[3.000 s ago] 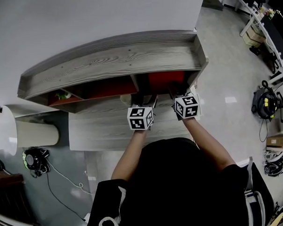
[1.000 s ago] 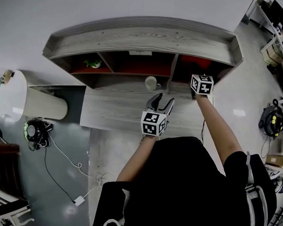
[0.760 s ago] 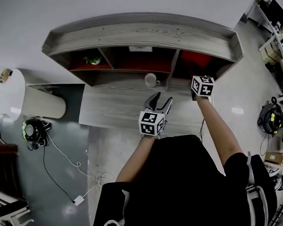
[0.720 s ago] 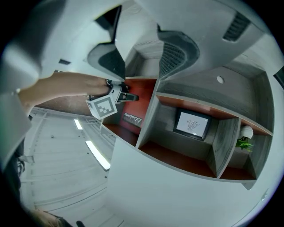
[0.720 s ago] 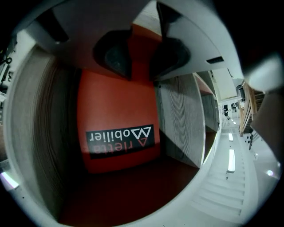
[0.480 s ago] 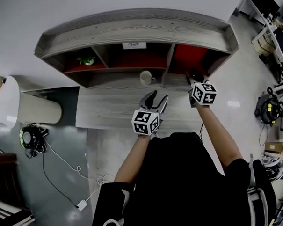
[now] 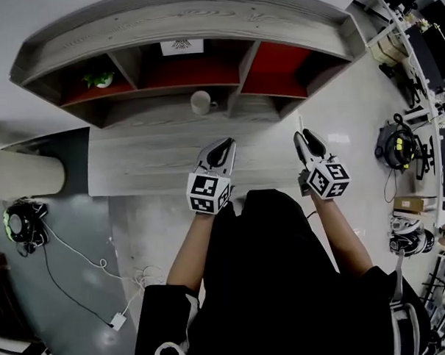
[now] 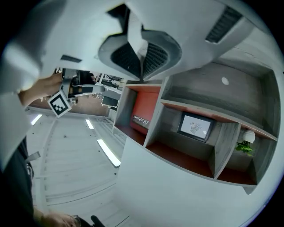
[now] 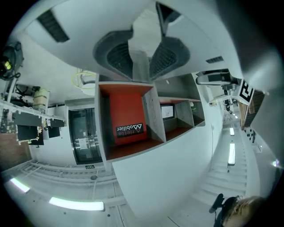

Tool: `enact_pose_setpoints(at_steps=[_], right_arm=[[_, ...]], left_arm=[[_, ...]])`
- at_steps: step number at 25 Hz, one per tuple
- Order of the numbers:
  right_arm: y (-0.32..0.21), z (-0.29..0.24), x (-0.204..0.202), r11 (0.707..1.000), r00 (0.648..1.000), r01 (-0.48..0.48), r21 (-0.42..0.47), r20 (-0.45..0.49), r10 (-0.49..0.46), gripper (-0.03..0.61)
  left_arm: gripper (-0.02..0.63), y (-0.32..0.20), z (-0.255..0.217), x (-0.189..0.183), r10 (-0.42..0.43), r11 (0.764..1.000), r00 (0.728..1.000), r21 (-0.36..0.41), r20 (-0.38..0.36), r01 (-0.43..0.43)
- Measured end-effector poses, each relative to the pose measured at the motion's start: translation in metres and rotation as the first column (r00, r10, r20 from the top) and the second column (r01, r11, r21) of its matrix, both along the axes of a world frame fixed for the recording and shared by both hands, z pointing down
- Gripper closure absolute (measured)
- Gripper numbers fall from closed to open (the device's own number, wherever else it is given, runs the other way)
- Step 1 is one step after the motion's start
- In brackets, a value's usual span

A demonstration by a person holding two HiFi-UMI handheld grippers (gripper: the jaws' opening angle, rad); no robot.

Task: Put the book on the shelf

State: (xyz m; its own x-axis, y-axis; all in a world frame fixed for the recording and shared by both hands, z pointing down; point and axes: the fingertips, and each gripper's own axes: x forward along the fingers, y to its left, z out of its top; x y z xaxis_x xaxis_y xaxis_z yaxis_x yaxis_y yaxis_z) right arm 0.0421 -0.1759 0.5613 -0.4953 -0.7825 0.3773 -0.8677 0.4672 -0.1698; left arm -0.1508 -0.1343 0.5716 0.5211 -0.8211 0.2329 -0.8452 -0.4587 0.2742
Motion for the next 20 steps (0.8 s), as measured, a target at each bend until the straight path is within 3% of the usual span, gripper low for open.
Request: enact_pose_setpoints(at_steps=[9,13,20], right_arm=[[0.062,0.012,0.032,1.0,1.0,0.012,-0.017,0.003,-0.012,0.504],[0.091,0.002,0.046,0.999,0.999,0.034,0.008,0.031,-0.035,0.562],[0.168,-0.003,0.104,0.999,0.997,0.043,0.024,0.061,-0.044,0.577]], left_arm=[[0.594,0.05,0.004,0.009,-0.034,0.999,0.999,-0.005,0.026,0.034],[0.594,0.078,-0.003,0.033,-0.061,0.998,0.997,-0.001,0.04,0.061],[0.594,0.147,-0.017,0.09,-0.093,0.996,0.994,0.004,0.065,0.093]])
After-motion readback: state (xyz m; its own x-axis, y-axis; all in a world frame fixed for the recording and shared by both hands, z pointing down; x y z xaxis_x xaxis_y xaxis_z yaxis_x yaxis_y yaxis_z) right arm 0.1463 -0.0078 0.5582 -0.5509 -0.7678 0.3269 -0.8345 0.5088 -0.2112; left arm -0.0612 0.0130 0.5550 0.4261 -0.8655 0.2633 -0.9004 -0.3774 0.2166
